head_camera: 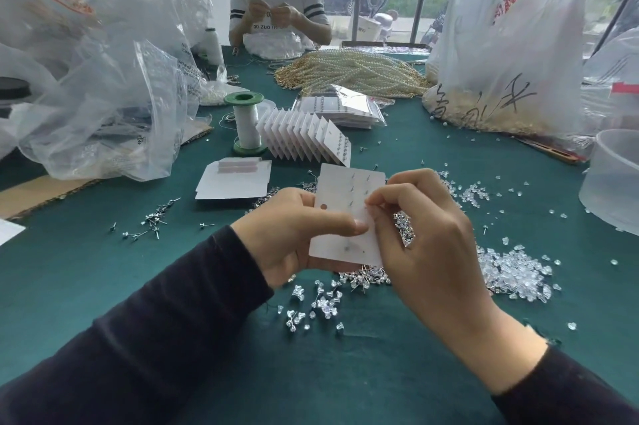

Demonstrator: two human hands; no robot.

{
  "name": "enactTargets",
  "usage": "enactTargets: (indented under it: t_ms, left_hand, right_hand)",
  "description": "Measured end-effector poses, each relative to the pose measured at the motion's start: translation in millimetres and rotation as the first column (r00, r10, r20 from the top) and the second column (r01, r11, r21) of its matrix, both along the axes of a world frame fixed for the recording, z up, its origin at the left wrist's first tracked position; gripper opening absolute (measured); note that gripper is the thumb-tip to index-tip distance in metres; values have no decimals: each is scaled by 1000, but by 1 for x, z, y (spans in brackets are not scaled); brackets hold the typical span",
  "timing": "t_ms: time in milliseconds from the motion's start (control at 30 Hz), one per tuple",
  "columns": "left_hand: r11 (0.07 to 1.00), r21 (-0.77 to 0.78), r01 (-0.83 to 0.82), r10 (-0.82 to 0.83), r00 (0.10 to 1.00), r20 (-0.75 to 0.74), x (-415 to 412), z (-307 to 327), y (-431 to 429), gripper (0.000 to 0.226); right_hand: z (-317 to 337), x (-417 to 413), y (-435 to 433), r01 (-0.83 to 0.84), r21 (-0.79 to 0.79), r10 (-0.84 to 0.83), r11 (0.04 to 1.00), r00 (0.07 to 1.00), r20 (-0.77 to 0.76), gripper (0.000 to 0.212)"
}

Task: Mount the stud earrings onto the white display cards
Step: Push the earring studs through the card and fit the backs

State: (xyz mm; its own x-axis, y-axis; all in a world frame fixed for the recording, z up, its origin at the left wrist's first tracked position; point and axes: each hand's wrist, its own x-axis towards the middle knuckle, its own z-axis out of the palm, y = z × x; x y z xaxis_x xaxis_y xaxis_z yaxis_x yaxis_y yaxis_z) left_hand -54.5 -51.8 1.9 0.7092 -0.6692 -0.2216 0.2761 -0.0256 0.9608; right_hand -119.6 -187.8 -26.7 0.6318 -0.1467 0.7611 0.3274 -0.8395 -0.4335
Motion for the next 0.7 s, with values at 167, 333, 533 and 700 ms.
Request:
enactTargets:
  t_ms: [167, 333, 533, 700]
  left_hand:
    - [998, 21, -61, 61, 998, -5, 1, -2, 0, 10]
    - [975, 6, -220, 220, 975, -20, 7, 3, 0, 8]
    - [909, -34, -415, 412, 908, -72, 21, 10, 12, 19]
    - [900, -53, -434, 429, 900, -74, 21, 10, 13, 21]
  right_hand:
    - [2, -1, 2, -28, -4, 28, 1000, 1000, 6, 7]
    - [9, -8, 2, -76, -1, 76, 997, 997, 9, 20]
    - [8, -10, 1, -301, -102, 245, 948, 896, -369, 6]
    - [-6, -6, 9, -407, -132, 271, 904, 782, -562, 11]
